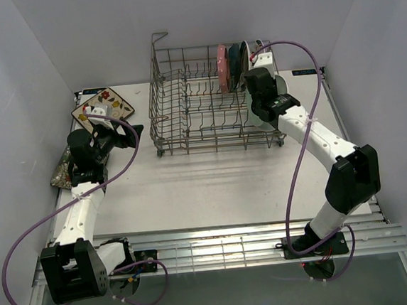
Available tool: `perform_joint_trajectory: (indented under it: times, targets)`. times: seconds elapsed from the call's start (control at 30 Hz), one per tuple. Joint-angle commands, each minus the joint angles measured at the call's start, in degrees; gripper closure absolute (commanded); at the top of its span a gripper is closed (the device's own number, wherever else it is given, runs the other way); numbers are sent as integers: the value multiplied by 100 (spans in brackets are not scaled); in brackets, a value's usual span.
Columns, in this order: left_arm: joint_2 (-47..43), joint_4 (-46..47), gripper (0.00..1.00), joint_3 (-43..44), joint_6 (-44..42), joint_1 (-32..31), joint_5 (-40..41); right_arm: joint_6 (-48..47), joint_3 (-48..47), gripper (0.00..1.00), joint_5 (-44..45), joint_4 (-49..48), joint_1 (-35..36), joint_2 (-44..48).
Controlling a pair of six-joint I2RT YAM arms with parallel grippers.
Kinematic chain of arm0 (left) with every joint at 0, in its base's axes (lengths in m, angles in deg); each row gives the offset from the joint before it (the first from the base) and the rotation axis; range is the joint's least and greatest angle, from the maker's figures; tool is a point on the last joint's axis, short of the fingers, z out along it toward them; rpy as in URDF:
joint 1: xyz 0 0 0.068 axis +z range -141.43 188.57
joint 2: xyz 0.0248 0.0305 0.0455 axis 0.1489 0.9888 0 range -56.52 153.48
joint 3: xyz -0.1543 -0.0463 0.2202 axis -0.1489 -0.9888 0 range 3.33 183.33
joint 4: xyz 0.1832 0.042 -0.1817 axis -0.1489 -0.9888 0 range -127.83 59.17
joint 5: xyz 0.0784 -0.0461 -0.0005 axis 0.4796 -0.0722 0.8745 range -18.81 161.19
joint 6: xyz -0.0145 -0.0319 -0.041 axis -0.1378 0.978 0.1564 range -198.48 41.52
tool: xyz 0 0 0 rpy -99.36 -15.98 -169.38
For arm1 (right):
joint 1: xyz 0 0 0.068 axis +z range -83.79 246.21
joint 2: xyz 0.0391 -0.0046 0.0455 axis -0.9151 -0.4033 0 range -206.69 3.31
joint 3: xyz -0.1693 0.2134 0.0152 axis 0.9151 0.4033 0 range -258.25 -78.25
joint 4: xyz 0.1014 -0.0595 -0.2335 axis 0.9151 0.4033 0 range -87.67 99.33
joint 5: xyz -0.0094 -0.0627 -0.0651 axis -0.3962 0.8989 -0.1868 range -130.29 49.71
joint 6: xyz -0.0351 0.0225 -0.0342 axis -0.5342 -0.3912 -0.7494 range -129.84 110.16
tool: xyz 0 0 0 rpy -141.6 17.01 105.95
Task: Load the plates into the dish rack
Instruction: Insert the plate into the dish rack.
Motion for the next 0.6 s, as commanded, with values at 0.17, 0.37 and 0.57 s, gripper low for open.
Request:
perform_joint_trajectory:
  times: [0.17, 0.37, 0.57]
  targets:
    - [-40, 84, 2, -27, -54, -14, 8, -21, -502, 92, 532, -633, 82, 40]
    - [-49, 75, 2, -19, -63, -5, -9, -118, -563, 92, 532, -651, 117, -118]
    - [-49, 75, 2, -27, -72, -5, 8, -153, -739, 92, 497, -616, 126, -320]
